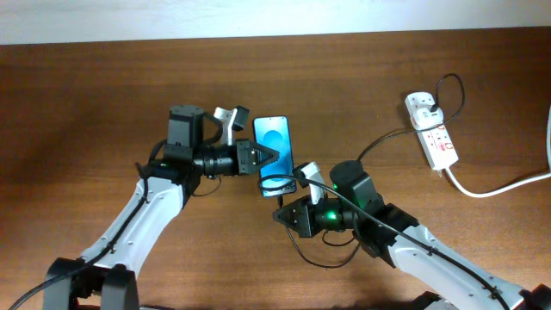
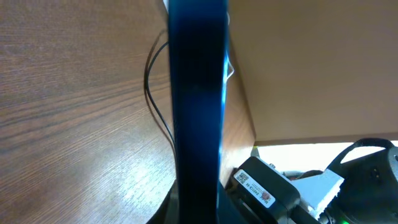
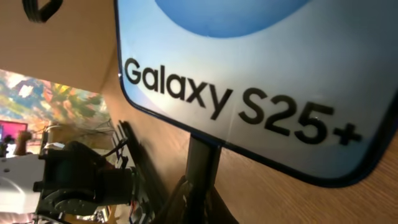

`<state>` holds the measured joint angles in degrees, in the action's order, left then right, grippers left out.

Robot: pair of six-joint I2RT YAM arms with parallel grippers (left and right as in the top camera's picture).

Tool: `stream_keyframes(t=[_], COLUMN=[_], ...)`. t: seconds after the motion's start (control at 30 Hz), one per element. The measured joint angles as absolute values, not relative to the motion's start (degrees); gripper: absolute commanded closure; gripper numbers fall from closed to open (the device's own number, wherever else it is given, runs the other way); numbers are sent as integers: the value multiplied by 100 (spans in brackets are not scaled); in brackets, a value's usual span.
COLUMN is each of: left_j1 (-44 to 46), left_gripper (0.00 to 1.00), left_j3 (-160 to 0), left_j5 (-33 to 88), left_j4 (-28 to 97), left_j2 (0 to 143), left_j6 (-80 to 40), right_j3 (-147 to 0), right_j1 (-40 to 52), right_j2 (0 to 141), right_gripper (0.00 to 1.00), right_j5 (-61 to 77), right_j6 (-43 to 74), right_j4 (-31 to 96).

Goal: Plug charger to phone and switch on socket
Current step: 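Push the USB-C plug up into the phone's bottom port with the right gripper, then lower the plugged phone onto the table with the left gripper and release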

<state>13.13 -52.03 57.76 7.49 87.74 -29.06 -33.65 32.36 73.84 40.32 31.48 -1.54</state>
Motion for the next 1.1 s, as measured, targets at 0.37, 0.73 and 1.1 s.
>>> stream_keyframes(t=[0.37,0.73,1.1], left_j1=[1247,1105,1708], left_gripper=[100,100,100], left_j3=[-5015,-4912,-4836], left_j5=[5570,5070,3763], left_j4=[-427,-445,1461], left_j2=[8777,8777,8794], left_j6=[-4128,-4292,-2880], right_j3=[-3706,-3953,-4025], right_j1=[3109,2902,2451], right_j2=[7380,6622,3144], right_gripper=[55,21,2], right_j5=[3815,3376,2899], right_j6=[3057,2593,2486], right_j4=[-95,1002,5500])
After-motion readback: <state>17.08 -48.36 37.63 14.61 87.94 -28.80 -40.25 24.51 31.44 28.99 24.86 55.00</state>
